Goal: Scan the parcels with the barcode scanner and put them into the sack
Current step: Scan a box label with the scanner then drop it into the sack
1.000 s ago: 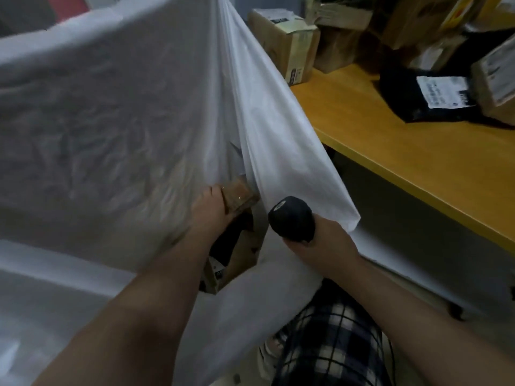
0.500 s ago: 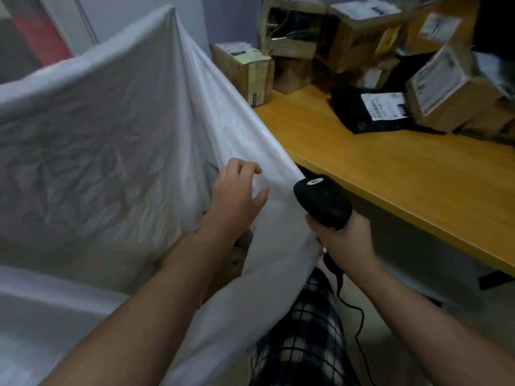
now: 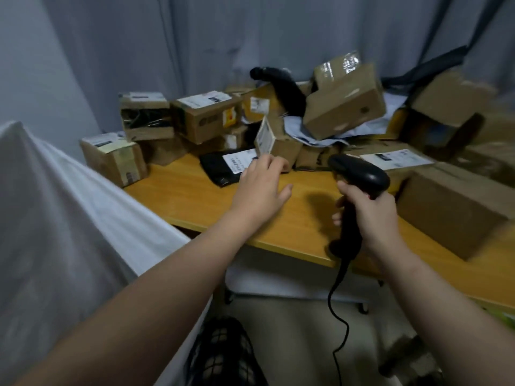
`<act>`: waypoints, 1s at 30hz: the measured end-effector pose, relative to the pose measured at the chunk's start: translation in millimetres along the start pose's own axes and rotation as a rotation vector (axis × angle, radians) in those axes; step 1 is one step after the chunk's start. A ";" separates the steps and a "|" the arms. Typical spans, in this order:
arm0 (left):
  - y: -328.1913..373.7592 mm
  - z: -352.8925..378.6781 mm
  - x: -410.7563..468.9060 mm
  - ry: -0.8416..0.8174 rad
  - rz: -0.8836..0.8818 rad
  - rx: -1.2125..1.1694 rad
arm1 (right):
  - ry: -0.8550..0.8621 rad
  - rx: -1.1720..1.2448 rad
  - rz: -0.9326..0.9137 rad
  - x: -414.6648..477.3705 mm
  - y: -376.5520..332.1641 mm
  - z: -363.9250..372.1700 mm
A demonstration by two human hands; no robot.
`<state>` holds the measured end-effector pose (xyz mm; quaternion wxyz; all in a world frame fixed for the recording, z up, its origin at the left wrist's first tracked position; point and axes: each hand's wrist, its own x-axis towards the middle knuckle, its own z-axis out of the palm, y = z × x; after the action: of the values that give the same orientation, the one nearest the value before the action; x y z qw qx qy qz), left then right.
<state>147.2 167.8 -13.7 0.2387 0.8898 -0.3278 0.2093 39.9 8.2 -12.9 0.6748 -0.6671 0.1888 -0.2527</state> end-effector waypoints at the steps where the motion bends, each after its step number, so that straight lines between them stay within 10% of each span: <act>1: 9.1 6.7 12.3 -0.012 0.029 0.013 | 0.013 0.036 0.029 6.9 -1.6 -12.5; 12: 91.8 66.3 150.4 0.007 0.048 0.193 | -0.115 0.564 0.245 44.6 41.6 -70.0; 30: 116.0 89.5 202.5 0.252 -0.020 0.103 | -0.130 0.587 0.226 56.9 52.1 -73.2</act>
<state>228.5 -58.3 55.3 0.2342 0.8707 -0.2750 0.3336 46.8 -85.4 -63.0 0.8728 -0.4337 0.1372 -0.1769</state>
